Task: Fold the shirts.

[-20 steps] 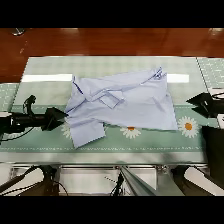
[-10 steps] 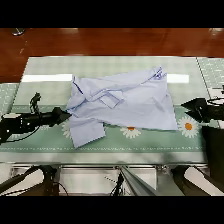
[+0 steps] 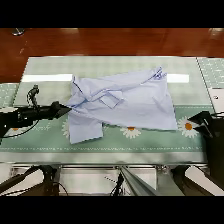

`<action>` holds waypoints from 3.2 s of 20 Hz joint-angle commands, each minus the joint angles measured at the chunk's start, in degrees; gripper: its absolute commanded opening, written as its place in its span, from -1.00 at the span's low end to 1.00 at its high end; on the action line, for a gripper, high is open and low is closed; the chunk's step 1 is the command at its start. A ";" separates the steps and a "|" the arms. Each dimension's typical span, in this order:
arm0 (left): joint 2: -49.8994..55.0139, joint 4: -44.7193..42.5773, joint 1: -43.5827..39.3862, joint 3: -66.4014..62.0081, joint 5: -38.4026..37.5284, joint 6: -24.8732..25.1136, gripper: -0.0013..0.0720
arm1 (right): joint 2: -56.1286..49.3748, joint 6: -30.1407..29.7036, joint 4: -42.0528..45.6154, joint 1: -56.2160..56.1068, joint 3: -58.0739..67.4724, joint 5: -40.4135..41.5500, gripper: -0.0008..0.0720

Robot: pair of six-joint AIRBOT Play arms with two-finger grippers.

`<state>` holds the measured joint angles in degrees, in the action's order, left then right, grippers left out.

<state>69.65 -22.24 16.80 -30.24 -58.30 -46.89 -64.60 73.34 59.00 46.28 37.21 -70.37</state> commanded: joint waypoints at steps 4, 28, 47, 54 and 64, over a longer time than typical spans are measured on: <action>0.02 0.04 -0.02 -0.52 -0.39 0.17 -0.89 | -5.77 -0.83 -2.99 -5.11 -2.99 -0.42 0.74; -16.63 -9.27 2.49 -65.42 -3.93 -29.00 -0.90 | 9.86 5.79 -9.40 -24.13 70.58 -3.52 -0.92; -40.70 -64.11 -11.06 -56.81 -13.86 -39.32 -0.90 | 37.00 14.82 5.53 -24.17 54.14 -20.44 -0.92; -19.15 -52.70 -13.38 -37.90 1.86 -39.17 -0.90 | 23.34 4.48 -4.28 -24.72 24.74 -1.62 -0.92; 10.49 -51.60 -17.84 -39.58 18.88 -46.88 -0.89 | -23.80 4.13 -8.20 -32.83 42.69 12.33 -0.92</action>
<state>74.13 -74.46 -0.78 -69.21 -42.98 -90.48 -76.49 75.64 52.05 14.37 72.69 -59.59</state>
